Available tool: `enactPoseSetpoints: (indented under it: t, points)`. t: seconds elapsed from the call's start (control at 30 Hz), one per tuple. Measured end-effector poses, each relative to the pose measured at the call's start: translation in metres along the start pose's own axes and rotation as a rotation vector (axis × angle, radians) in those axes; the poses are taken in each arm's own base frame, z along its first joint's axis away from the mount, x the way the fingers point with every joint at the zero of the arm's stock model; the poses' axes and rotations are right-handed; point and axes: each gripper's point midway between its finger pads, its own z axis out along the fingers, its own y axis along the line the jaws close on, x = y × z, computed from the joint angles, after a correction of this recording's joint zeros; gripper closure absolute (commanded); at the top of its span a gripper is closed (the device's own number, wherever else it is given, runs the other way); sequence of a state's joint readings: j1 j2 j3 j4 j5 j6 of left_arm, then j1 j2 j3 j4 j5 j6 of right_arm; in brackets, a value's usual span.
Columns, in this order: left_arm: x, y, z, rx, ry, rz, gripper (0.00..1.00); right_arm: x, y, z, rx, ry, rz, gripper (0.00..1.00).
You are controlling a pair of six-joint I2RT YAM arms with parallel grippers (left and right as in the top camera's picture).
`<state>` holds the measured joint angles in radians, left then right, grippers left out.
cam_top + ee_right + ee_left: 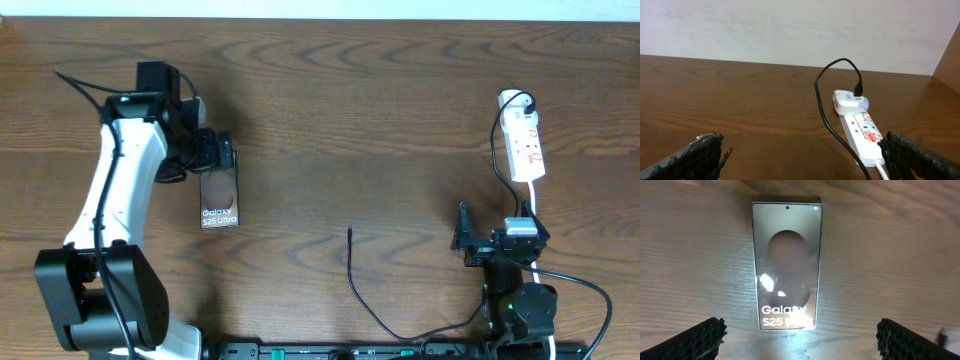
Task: Plug charger to phone and switch on socket
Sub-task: 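Move the left gripper forward over the phone and lower onto it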
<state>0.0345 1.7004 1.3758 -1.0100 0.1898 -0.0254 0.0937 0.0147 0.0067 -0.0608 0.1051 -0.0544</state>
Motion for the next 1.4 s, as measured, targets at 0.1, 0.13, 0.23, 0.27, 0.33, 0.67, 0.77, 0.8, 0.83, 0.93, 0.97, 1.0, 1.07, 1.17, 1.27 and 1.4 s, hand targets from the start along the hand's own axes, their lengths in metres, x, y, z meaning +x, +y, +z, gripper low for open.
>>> enactPoseSetpoints:
  t: [0.1,0.13,0.23,0.27,0.33,0.67,0.77,0.8,0.83,0.93,0.97,1.0,1.07,1.17,1.27,1.4]
  points:
    - [0.000,-0.008,0.003,-0.037,-0.004,0.046,0.01,0.000,0.000,0.000,0.000,0.000,0.000,0.01]
    - [-0.001,-0.010,0.004,-0.048,-0.009,0.055,0.01,0.000,0.000,0.000,0.000,0.000,0.000,0.01]
    - [-0.004,-0.009,0.006,-0.086,-0.018,0.046,0.01,0.000,0.000,0.000,0.000,0.000,0.000,0.01]
    - [-0.006,-0.006,0.006,-0.100,-0.026,0.039,0.01,0.000,0.000,0.000,0.000,0.000,0.000,0.01]
    - [-0.008,-0.005,0.006,-0.107,-0.037,0.032,0.01,0.000,0.000,0.000,0.000,0.000,0.000,0.01]
    - [-0.001,0.001,0.021,-0.124,-0.025,0.021,0.01,0.000,0.000,0.000,0.000,0.000,0.000,0.01]
    - [0.001,0.002,0.026,-0.124,-0.022,0.020,0.01,0.000,0.000,0.000,0.000,0.000,0.000,0.01]
    - [0.002,0.002,0.027,-0.124,-0.022,0.020,0.01,0.000,0.000,0.000,0.000,0.000,0.000,0.01]
    - [0.002,0.002,0.029,-0.124,-0.023,0.020,0.01,0.000,0.000,0.000,0.000,0.000,0.000,0.01]
    - [0.005,0.002,0.036,-0.118,-0.023,0.019,0.01,0.000,0.000,0.000,0.000,0.000,0.000,0.01]
    - [0.007,0.002,0.039,-0.111,-0.016,0.018,0.01,0.000,0.000,0.000,0.000,0.000,0.000,0.01]
    - [0.009,0.002,0.043,-0.108,-0.014,0.017,0.01,0.000,0.000,0.000,0.000,0.000,0.000,0.01]
    - [0.014,0.002,0.050,-0.101,-0.008,0.016,0.01,0.000,0.000,0.000,0.000,0.000,0.000,0.01]
    - [0.019,0.004,0.059,-0.099,-0.003,0.016,0.01,0.000,0.000,0.000,0.000,0.000,0.000,0.01]
    - [0.022,0.005,0.065,-0.098,-0.006,0.016,0.01,0.000,0.000,0.000,0.000,0.000,0.000,0.01]
    - [0.026,0.007,0.072,-0.099,-0.002,0.016,0.01,0.000,0.000,0.000,0.000,0.000,0.000,0.01]
